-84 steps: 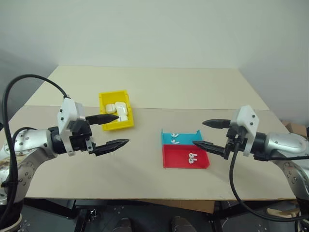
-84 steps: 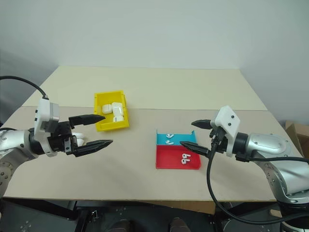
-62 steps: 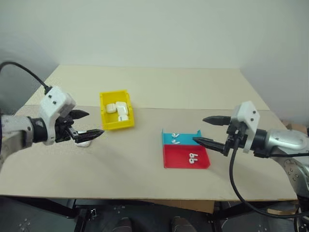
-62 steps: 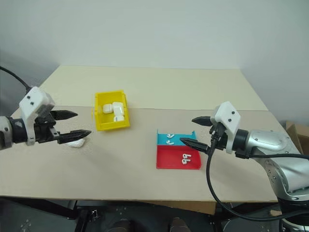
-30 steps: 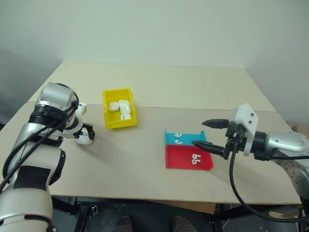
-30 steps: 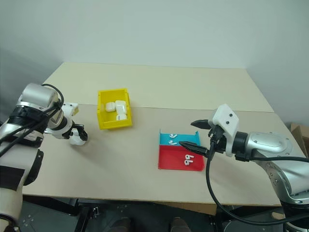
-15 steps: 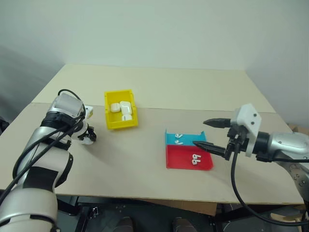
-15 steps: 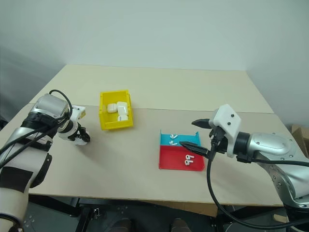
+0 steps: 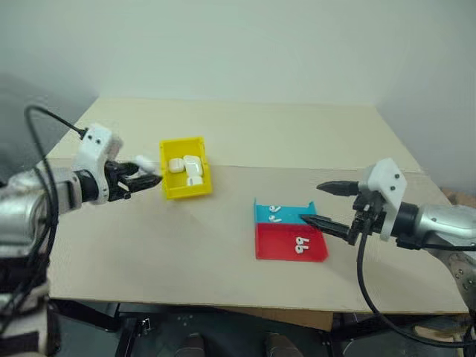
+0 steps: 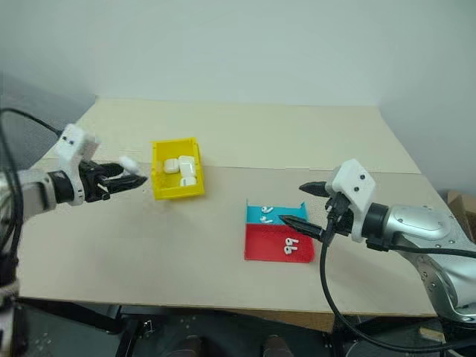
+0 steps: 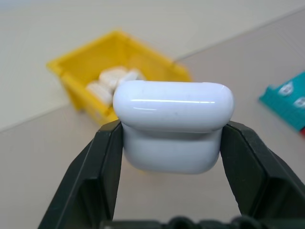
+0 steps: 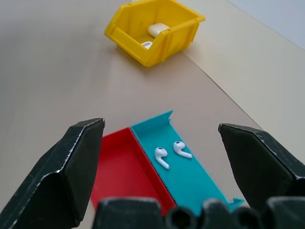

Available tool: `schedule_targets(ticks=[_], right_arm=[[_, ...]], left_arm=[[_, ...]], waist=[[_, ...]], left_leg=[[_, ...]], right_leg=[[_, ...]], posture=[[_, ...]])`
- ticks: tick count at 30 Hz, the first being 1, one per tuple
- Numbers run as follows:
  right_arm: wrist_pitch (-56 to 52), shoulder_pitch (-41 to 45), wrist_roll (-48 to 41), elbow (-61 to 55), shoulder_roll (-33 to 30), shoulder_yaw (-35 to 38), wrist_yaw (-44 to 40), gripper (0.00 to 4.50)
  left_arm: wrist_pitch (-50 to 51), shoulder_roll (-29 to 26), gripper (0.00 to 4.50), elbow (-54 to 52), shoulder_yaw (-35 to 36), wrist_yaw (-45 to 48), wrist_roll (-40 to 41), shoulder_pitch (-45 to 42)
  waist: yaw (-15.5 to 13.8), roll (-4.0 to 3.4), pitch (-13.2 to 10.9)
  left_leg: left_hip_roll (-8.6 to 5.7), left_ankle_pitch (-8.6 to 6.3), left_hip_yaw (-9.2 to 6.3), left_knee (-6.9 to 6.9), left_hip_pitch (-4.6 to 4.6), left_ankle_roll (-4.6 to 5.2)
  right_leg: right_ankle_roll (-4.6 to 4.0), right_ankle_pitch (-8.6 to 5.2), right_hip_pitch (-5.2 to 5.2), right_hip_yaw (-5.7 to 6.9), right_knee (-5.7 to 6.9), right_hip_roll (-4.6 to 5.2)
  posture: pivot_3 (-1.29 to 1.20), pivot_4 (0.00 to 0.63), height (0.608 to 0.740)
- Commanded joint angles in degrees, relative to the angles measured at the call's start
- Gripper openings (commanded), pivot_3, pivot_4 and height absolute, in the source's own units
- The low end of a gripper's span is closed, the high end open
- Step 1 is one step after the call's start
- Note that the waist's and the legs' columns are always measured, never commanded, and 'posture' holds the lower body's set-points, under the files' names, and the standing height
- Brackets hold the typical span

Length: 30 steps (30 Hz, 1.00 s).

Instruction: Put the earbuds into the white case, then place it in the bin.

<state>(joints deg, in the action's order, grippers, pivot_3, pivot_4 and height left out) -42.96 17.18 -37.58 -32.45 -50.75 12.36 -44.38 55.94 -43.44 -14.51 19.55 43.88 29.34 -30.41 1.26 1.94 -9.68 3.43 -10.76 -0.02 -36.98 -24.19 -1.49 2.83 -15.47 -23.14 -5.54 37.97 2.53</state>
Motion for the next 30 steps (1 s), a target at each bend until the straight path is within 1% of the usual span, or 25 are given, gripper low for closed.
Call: schedule_targets(ticks=[1, 2, 3, 6, 8, 9, 10, 12, 14, 17, 20, 26, 29, 30], right_arm=[[0.5, 1.27, -0.9, -0.22, -1.04, -0.01, -1.73, 4.49], [0.71, 1.78, -0.11, -0.19, -2.4, -1.17, -3.19, 4.49], [0.44, 2.56, 1.36, -0.68, -4.3, -3.02, -4.16, 4.49], [-4.28, 9.3, 4.8, -0.07, -10.35, -12.81, -8.11, 4.49], [-7.02, 14.15, 7.68, 1.7, -11.79, -19.58, -9.51, 4.11], [-6.13, 15.71, 9.54, 2.78, -12.33, -22.5, -11.28, 3.86], [-5.24, 16.64, 10.75, 3.49, -12.59, -24.26, -12.56, 3.57], [-4.61, 19.33, 15.4, 5.31, -12.17, -30.36, -14.36, 2.95], [-4.54, 21.43, 19.64, 6.93, -11.3, -35.06, -15.03, 2.95], [-4.24, 22.96, 22.7, 8.46, -10.13, -37.93, -16.11, 2.95], [-2.55, 23.5, 26.39, 10.33, -9.17, -40.62, -17.3, 2.95], [0.61, 22.81, 30.89, 11.61, -8.62, -42.69, -20.59, 2.95], [1.66, 22.23, 32.25, 11.93, -8.13, -42.62, -21.3, 2.39], [1.87, 22.18, 32.58, 12.1, -7.83, -42.49, -21.44, 2.05]], left_arm=[[-8.31, 3.93, 2.76, -3.85, 4.92, 6.66, 8.4, 1.91], [-9.79, 4.54, 2.76, -3.78, 4.12, 8.98, 9.75, 2.26], [-13.85, 5.34, 2.76, -4.2, 2.3, 11.77, 9.42, 2.96], [-22.4, 8.17, 2.76, -3.37, -3.98, 21.5, 10.39, 2.47], [-25.49, 9.57, 2.76, -1.61, -6.94, 26.81, 11.6, 1.31], [-27.38, 10.76, 2.76, -0.36, -8.05, 28.56, 11.76, 0.65], [-28.9, 11.45, 2.76, 0.58, -8.8, 29.58, 11.73, 0.26], [-31.45, 12.34, 2.76, 2.79, -11.74, 33.87, 11.45, -1.13], [-32.75, 12.61, 2.76, 4.35, -13.59, 36.65, 11.52, -2.15], [-35.04, 12.66, 2.76, 5.94, -15.03, 38.07, 10.63, -2.88], [-36.02, 13.29, 2.76, 6.88, -15.57, 37.6, 10.8, -3.41], [-36.8, 12.94, 2.76, 6.1, -15.81, 37.54, 10.99, -2.64], [-36.87, 12.66, 2.76, 5.35, -15.72, 37.13, 11.25, -2.05], [-36.85, 12.58, 2.76, 4.99, -15.69, 36.98, 11.31, -1.81]], waist=[[-0.28, 0.02, 0.0], [-0.37, 0.01, 0.0], [-0.36, 0.0, 0.0], [-0.29, -0.06, 0.03], [-0.21, -0.06, 0.04], [-0.19, -0.05, 0.04], [-0.18, -0.05, 0.04], [-0.09, -0.05, 0.03], [-0.02, -0.06, 0.03], [-0.01, -0.06, 0.03], [-0.04, -0.06, 0.03], [-0.09, -0.06, 0.03], [-0.07, -0.06, 0.03], [-0.05, -0.06, 0.03]], left_leg=[[0.0, 0.0, 0.0, 0.0, 0.03, 0.0], [0.01, 0.0, 0.0, -0.01, 0.03, 0.0], [0.0, 0.01, 0.0, -0.01, 0.03, 0.0], [0.0, 0.0, 0.04, 0.0, 0.05, 0.0], [0.01, 0.0, 0.05, 0.02, 0.05, 0.0], [0.04, 0.0, 0.05, 0.01, 0.06, 0.0], [0.05, 0.0, 0.04, 0.01, 0.03, 0.0], [0.05, 0.0, 0.04, 0.01, 0.01, 0.01], [0.03, -0.01, 0.04, 0.01, -0.02, 0.02], [0.03, -0.01, 0.04, 0.01, -0.06, 0.03], [0.04, -0.02, 0.03, 0.01, -0.07, 0.03], [0.04, -0.02, 0.02, 0.0, -0.07, 0.04], [0.04, -0.02, 0.02, 0.0, -0.06, 0.03], [0.04, -0.02, 0.02, 0.0, -0.06, 0.03]], right_leg=[[0.0, 0.0, 0.03, 0.0, -0.01, 0.0], [0.0, 0.01, 0.02, 0.01, -0.01, -0.02], [0.0, 0.01, 0.02, 0.01, 0.0, -0.02], [-0.01, 0.01, 0.0, -0.03, -0.02, -0.02], [-0.01, 0.01, 0.0, -0.03, -0.06, -0.02], [-0.01, 0.01, 0.0, -0.02, -0.06, -0.05], [-0.02, 0.01, -0.03, -0.01, -0.07, -0.07], [-0.01, 0.01, -0.05, -0.02, -0.08, -0.07], [-0.01, 0.0, -0.09, -0.03, -0.08, -0.06], [0.0, 0.0, -0.1, -0.03, -0.11, -0.06], [0.0, 0.0, -0.12, -0.02, -0.09, -0.06], [0.01, -0.01, -0.11, -0.01, -0.08, -0.06], [0.01, -0.01, -0.11, 0.0, -0.08, -0.06], [0.01, -0.01, -0.11, 0.0, -0.07, -0.06]], posture=[[0.0, 0.15, 0.74], [0.0, 0.15, 0.74], [0.0, 0.15, 0.74], [0.0, 0.15, 0.74], [0.0, 0.15, 0.74], [0.0, 0.15, 0.74], [0.0, 0.15, 0.74], [0.0, 0.15, 0.74], [0.0, 0.15, 0.74], [0.0, 0.15, 0.74], [0.0, 0.15, 0.74], [0.0, 0.15, 0.74], [0.0, 0.15, 0.74], [0.0, 0.15, 0.74]])
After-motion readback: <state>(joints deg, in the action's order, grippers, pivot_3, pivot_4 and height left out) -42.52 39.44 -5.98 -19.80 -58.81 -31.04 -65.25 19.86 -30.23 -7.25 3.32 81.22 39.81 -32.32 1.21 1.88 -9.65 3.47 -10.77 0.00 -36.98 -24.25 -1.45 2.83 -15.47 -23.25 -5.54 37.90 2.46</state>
